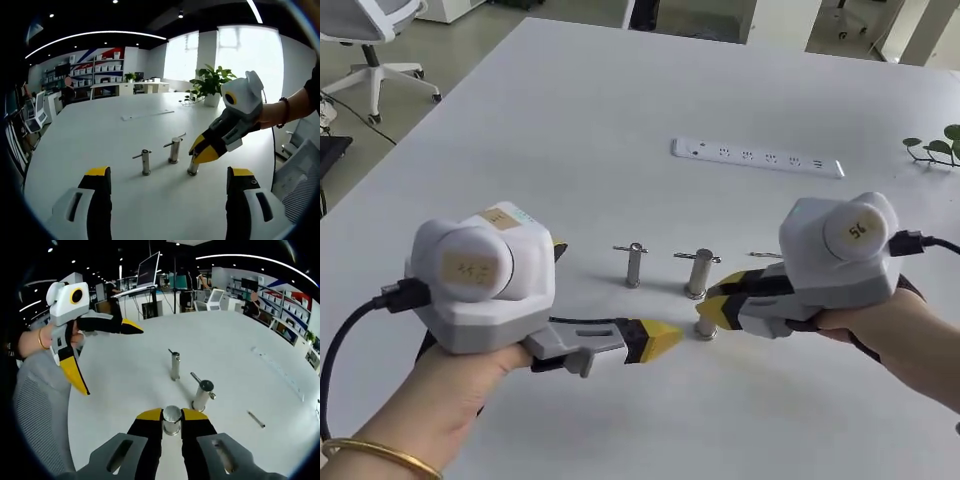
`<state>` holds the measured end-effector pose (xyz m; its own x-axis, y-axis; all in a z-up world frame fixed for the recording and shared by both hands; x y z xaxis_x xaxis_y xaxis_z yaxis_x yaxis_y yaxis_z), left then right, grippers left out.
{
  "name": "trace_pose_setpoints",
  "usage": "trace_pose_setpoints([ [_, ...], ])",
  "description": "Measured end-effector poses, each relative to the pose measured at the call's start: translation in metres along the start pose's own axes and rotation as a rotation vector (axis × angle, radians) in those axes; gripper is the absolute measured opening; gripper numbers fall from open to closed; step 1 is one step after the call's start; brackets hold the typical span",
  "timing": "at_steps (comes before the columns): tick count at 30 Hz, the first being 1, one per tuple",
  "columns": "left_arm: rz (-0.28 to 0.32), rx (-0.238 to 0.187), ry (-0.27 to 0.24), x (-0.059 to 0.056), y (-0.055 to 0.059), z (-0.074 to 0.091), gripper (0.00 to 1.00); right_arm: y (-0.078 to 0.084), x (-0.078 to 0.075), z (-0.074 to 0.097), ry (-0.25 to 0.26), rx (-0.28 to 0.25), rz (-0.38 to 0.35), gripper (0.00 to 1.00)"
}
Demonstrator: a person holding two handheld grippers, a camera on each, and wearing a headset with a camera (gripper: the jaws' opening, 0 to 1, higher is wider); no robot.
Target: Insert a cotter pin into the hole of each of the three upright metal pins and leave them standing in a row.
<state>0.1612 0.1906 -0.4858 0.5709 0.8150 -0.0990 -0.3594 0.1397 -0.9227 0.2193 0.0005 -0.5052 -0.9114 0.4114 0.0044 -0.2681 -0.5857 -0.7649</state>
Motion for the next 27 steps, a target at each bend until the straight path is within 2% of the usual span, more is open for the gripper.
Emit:
trace_pose_setpoints([
  [3, -0.001, -0.001, -0.001, 0.000, 0.000, 0.000, 0.96, 0.000, 0.001, 0.000, 0.001, 0.004, 0.031, 0.08],
  [8, -0.004, 0.001, -0.002, 0.000, -0.001, 0.000, 0.96, 0.001, -0.001, 0.000, -0.002, -0.001, 0.007, 0.08],
  [12, -0.007, 0.007, 0.000, -0.001, 0.000, 0.000, 0.96, 0.001, 0.000, 0.000, 0.001, 0.002, 0.036, 0.09],
  [15, -0.011, 0.008, 0.001, -0.002, 0.000, 0.000, 0.96, 0.001, -0.001, 0.000, -0.004, -0.001, 0.003, 0.10],
  [17, -0.011, 0.008, 0.002, -0.002, 0.000, 0.000, 0.96, 0.002, -0.003, 0.001, 0.003, -0.001, -0.012, 0.14],
  [22, -0.010, 0.008, 0.001, -0.002, 0.000, 0.000, 0.97, 0.003, 0.000, 0.010, -0.007, -0.013, -0.024, 0.19],
  [27, -0.015, 0.005, 0.001, -0.002, -0.001, 0.000, 0.97, -0.002, -0.002, 0.023, 0.005, -0.019, -0.021, 0.21],
])
Point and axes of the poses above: the centre of the closed fingertips' face, and the gripper's own axes: z roughly backward along the fingers, x roughly to its left, y roughly out of its underside, the point moved 9 cm from there along z, roughly backward along the fingers, and after that the axes turned 1 degree about -x, right-handed, at the moved point
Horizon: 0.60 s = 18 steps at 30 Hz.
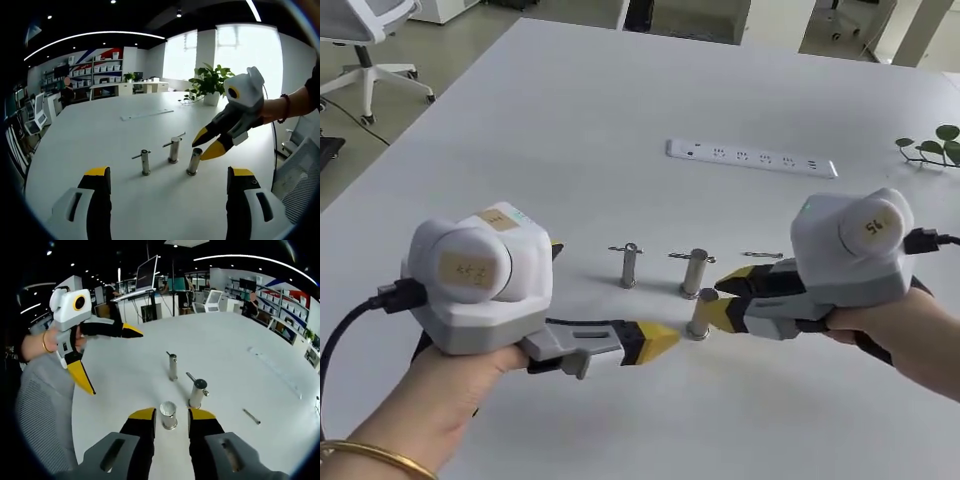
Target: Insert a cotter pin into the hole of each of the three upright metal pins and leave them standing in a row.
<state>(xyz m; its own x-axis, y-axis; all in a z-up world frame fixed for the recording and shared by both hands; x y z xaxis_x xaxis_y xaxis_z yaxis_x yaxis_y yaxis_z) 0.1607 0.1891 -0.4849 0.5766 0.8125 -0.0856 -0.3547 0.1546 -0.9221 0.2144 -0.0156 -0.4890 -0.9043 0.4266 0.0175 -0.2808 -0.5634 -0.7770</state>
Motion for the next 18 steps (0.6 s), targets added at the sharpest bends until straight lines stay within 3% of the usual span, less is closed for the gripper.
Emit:
trace_pose_setpoints([
  [4, -0.001, -0.005, -0.001, 0.000, -0.001, 0.000, 0.97, -0.005, -0.006, 0.011, 0.009, -0.004, 0.013, 0.22],
  [9, -0.020, -0.014, -0.023, 0.002, -0.003, 0.001, 0.96, -0.004, -0.026, 0.018, 0.028, 0.018, 0.043, 0.21],
  [18, -0.010, -0.019, -0.026, 0.002, -0.003, 0.002, 0.95, -0.013, -0.059, 0.029, 0.079, 0.020, 0.030, 0.18],
])
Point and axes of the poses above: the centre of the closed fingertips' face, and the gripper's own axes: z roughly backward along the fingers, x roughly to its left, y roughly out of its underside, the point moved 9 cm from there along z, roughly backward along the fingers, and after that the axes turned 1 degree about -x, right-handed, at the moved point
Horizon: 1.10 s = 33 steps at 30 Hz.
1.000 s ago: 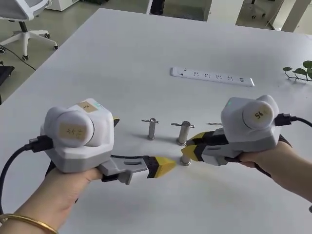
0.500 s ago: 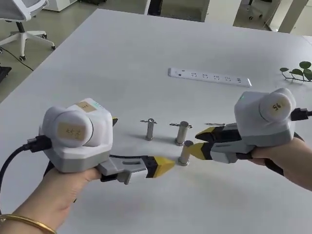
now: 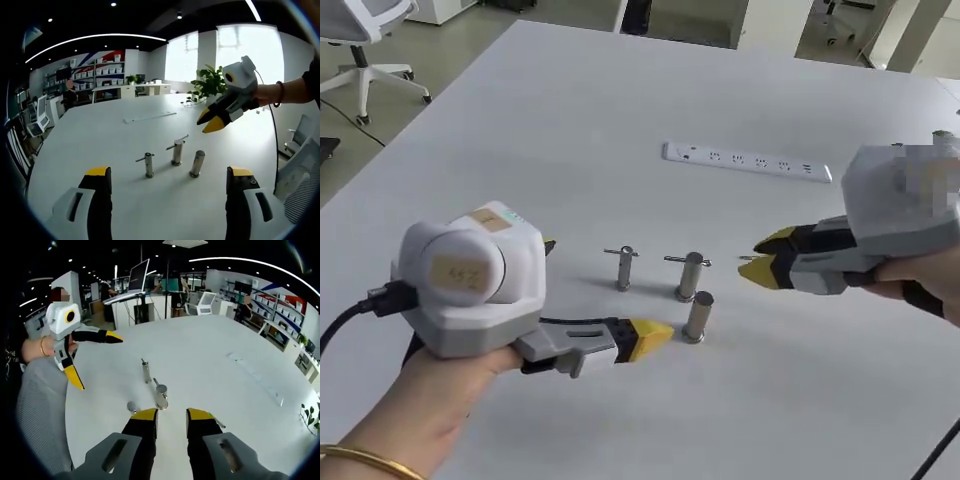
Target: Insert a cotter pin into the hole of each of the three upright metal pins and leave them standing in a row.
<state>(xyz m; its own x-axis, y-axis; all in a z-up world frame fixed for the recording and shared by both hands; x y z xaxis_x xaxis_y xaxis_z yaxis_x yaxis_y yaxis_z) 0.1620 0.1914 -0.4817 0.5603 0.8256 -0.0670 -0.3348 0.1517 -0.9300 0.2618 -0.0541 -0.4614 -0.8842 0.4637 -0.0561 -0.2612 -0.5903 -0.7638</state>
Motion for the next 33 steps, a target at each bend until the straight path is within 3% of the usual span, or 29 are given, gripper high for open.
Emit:
trace_pose_setpoints([
  [7, 0.000, 0.001, -0.003, 0.000, 0.000, 0.000, 0.94, 0.004, -0.028, -0.006, 0.044, 0.058, -0.013, 0.16],
  [12, 0.003, 0.005, -0.003, 0.000, 0.001, 0.000, 0.94, 0.011, -0.037, -0.012, 0.059, 0.120, -0.006, 0.15],
  [13, 0.004, 0.005, -0.004, 0.000, 0.001, 0.000, 0.94, 0.012, -0.050, -0.020, 0.064, 0.134, -0.006, 0.15],
  [16, 0.006, 0.006, -0.003, -0.001, 0.002, 0.000, 0.93, 0.013, -0.051, -0.019, 0.075, 0.193, 0.060, 0.14],
  [23, -0.001, 0.002, -0.012, -0.001, 0.002, 0.000, 0.91, 0.016, -0.062, -0.031, 0.078, 0.241, 0.079, 0.12],
  [33, 0.006, 0.009, -0.014, 0.001, 0.003, 0.000, 0.91, 0.034, -0.085, -0.051, 0.032, 0.348, 0.116, 0.11],
])
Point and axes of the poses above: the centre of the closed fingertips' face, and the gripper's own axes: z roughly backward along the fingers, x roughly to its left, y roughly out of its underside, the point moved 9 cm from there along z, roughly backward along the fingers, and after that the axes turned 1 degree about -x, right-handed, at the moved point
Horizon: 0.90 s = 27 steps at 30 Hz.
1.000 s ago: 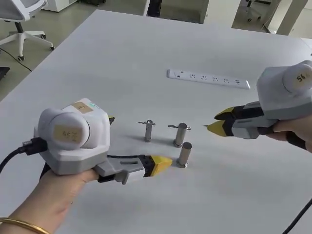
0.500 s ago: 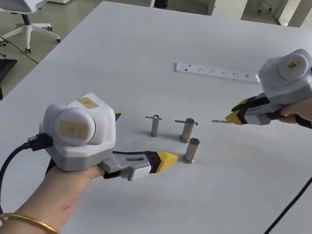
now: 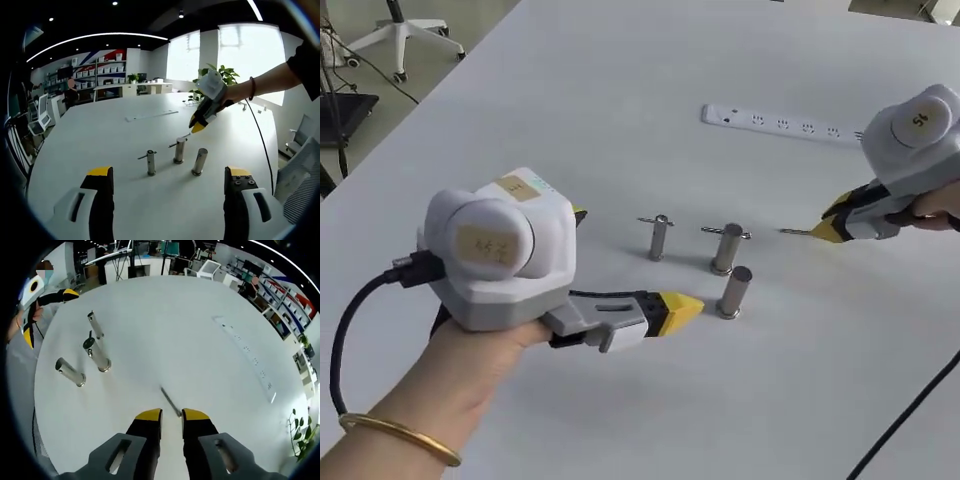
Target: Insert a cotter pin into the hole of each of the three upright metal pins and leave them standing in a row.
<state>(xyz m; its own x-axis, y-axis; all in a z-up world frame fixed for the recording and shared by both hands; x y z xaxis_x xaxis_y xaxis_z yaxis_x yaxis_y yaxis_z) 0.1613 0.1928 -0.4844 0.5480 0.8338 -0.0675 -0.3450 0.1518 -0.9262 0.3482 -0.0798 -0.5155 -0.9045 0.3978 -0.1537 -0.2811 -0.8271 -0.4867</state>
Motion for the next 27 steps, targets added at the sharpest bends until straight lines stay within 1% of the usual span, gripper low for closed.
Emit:
trace_pose_setpoints([
  [3, -0.008, -0.007, -0.007, 0.000, -0.001, 0.001, 0.91, 0.001, -0.002, -0.002, -0.019, 0.011, 0.018, 0.10],
  [6, -0.008, 0.001, -0.006, 0.001, 0.000, 0.001, 0.90, 0.002, -0.006, -0.005, -0.034, 0.013, 0.034, 0.09],
  [9, -0.009, 0.004, -0.008, 0.001, 0.000, 0.001, 0.90, 0.005, -0.006, -0.008, -0.053, 0.045, 0.063, 0.09],
  [12, -0.008, 0.006, -0.010, 0.002, 0.001, 0.001, 0.90, 0.007, -0.012, -0.018, -0.060, 0.052, 0.076, 0.09],
  [14, -0.006, 0.005, -0.011, 0.002, 0.001, 0.001, 0.90, 0.007, -0.011, -0.018, -0.076, 0.038, 0.069, 0.09],
  [17, -0.005, 0.005, -0.014, 0.003, 0.001, 0.001, 0.90, 0.005, -0.010, -0.017, -0.081, 0.043, 0.079, 0.08],
  [18, -0.005, 0.005, -0.013, 0.003, 0.001, 0.001, 0.90, 0.004, -0.014, -0.018, -0.085, 0.041, 0.078, 0.07],
  [19, -0.004, 0.003, -0.014, 0.003, 0.000, 0.002, 0.90, 0.003, -0.014, -0.018, -0.083, 0.048, 0.083, 0.06],
  [22, -0.002, -0.002, -0.013, 0.003, 0.000, 0.002, 0.89, 0.002, -0.012, -0.018, -0.110, 0.048, 0.080, 0.02],
  [25, 0.006, -0.006, -0.015, 0.004, -0.001, 0.002, 0.89, 0.001, -0.009, -0.016, -0.125, 0.058, 0.076, 0.00],
  [27, 0.006, -0.010, -0.015, 0.005, -0.002, 0.003, 0.89, 0.001, -0.009, -0.016, -0.125, 0.063, 0.071, 0.00],
])
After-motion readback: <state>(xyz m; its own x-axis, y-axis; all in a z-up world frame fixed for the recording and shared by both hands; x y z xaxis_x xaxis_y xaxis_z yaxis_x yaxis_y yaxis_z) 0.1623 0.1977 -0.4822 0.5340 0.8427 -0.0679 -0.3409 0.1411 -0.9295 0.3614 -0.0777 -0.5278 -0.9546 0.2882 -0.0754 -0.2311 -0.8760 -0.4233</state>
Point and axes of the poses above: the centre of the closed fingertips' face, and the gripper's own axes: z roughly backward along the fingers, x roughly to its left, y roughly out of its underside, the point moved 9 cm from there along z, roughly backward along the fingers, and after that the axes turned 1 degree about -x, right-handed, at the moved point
